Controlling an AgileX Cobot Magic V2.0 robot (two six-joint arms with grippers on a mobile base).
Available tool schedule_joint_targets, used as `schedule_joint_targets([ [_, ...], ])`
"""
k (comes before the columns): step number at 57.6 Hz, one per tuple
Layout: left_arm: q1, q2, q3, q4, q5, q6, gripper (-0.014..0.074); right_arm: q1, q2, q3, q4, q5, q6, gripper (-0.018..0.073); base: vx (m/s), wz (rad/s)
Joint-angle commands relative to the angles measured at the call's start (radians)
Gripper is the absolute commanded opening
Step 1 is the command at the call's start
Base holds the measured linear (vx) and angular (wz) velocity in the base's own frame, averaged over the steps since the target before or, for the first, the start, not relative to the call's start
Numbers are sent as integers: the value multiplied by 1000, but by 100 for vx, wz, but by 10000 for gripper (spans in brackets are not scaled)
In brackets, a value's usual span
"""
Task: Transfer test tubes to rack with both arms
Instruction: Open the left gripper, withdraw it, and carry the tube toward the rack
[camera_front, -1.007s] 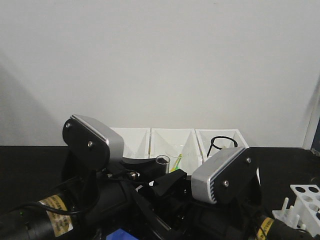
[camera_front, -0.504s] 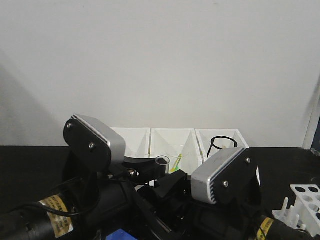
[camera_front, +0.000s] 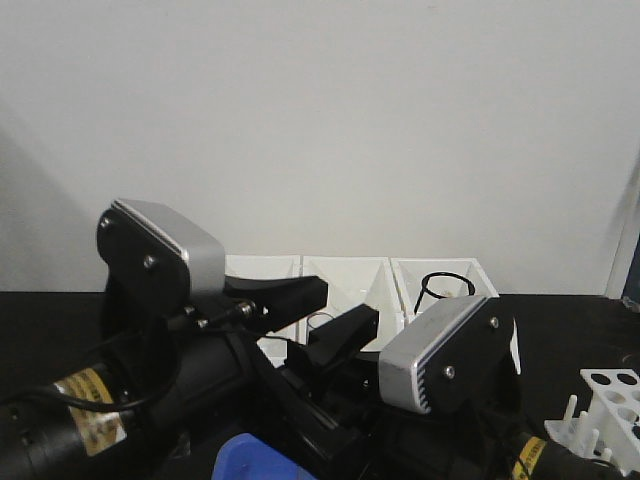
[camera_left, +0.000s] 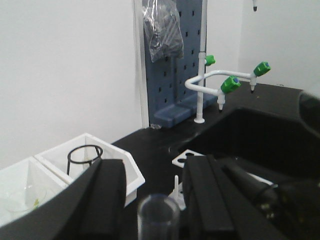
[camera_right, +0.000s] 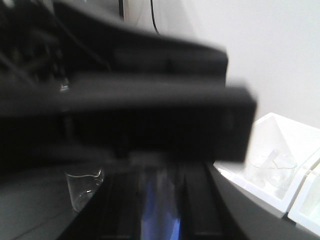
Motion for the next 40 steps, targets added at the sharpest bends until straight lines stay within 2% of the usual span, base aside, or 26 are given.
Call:
schedule_joint_targets([
  [1, -7, -49, -64, -1, -80, 17, 402, 1, -21, -31, -2, -91, -9, -7, 0, 0],
  [15, -5, -106, -117, -2, -65, 86, 400, 0, -21, -31, -2, -84, -9, -8, 0, 0],
  [25, 36, -139, -117, -2, 1, 94, 393, -7, -21, -31, -2, -78, -17, -8, 0, 0],
  [32, 55, -151, -117, -2, 38, 94, 393, -78, -21, -31, 2, -77, -17, -8, 0, 0],
  [40, 55, -151, -117, -2, 68, 94, 393, -241, -21, -31, 2, -77, -16, -8, 0, 0],
])
